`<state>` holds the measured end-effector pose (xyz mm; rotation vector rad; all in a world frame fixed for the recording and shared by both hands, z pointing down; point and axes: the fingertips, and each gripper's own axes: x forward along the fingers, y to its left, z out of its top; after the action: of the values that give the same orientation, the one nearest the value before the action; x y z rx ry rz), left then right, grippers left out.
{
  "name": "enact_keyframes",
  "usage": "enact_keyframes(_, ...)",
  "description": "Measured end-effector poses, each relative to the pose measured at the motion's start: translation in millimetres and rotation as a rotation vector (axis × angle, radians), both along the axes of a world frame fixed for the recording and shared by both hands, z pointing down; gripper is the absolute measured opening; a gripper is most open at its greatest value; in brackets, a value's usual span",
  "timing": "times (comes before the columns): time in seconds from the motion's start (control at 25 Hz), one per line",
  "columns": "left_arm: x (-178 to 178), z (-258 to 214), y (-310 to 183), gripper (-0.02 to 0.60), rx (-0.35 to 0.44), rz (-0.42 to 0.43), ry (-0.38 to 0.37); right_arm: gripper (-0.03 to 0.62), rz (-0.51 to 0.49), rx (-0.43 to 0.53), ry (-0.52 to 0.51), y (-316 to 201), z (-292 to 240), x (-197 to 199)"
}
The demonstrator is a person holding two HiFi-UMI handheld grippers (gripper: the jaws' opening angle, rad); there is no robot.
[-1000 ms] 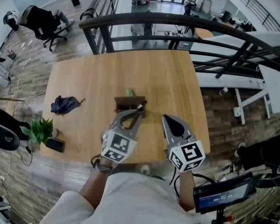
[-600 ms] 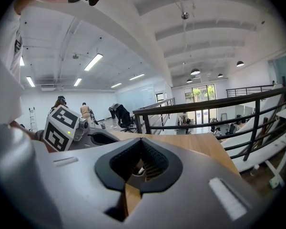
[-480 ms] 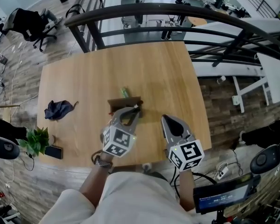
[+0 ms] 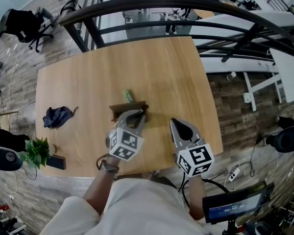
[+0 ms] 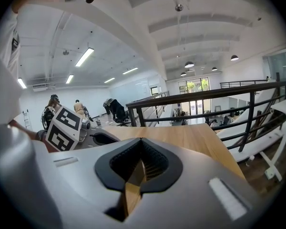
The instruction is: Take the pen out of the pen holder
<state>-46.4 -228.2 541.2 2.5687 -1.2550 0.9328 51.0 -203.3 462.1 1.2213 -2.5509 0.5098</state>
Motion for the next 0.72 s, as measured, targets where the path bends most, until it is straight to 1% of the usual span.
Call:
enact_keyframes(0.32, -5.3, 14.9, -7.9, 0.046, -0.033, 0.001, -0.017, 0.002, 0.018, -0.032, 0.008, -4.4, 11.7, -0.2)
enact_keyframes(0.56, 0.8, 17.9, -10.9, 0.046, -0.039, 0.027, -0.006, 0.002, 0.014, -0.048, 0.015, -8.1, 16.5, -1.9)
enact_keyframes(0.72, 1.6, 22.3, -12.9, 0.048, -0.048, 0.027, -0.014, 0.003, 0.017, -0.063, 0.015, -9.4, 20.4, -0.6)
